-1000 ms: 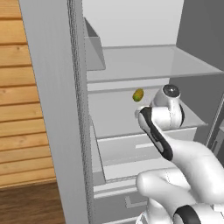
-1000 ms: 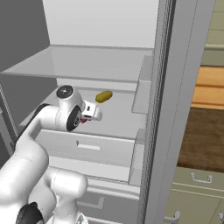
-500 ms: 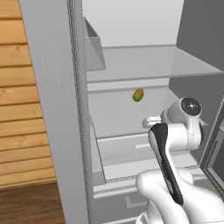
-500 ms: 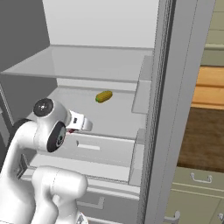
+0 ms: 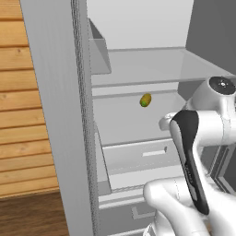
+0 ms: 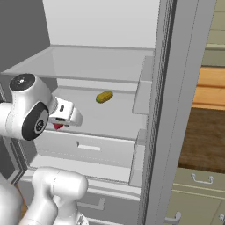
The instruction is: Take the strawberry from the fridge and place it on top of the pancake, located on the dining counter.
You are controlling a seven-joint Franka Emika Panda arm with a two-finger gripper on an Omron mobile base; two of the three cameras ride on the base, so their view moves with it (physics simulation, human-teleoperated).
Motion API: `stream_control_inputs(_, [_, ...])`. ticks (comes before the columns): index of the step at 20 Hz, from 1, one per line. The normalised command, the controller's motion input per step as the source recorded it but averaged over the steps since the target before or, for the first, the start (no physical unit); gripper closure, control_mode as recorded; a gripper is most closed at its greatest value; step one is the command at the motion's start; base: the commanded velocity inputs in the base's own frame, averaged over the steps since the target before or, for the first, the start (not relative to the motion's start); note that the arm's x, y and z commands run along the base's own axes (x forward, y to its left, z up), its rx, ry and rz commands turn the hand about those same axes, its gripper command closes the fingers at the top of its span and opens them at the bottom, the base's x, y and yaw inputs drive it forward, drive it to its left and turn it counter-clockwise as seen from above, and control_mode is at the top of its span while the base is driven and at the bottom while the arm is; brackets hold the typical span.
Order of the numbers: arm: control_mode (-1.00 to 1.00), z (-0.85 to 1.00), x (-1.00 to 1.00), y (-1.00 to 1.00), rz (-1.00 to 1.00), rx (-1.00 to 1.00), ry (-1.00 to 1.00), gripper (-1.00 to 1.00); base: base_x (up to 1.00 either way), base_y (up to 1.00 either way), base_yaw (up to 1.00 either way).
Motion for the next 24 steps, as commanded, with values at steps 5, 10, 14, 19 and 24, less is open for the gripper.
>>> stream_control_inputs(5, [-1.0, 0.0, -0.97, 0.11, 0.06, 0.0, -0.04, 1.0, 0.0, 0.0, 0.0])
stream_control_inputs(10, [-1.0, 0.0, -0.88, 0.17, 0.02, 0.0, -0.15, 1.0, 0.0, 0.0, 0.0])
stream_control_inputs(14, [-1.0, 0.03, -0.05, 0.12, 0.0, 0.0, -0.03, 1.0, 0.0, 0.0, 0.0])
stream_control_inputs(19, [-1.0, 0.0, 0.02, 0.0, 0.0, 0.0, 0.02, 1.0, 0.0, 0.0, 0.0])
stream_control_inputs(24, [-1.0, 0.0, 0.0, 0.0, 0.0, 0.0, 0.0, 1.0, 0.0, 0.0, 0.0])
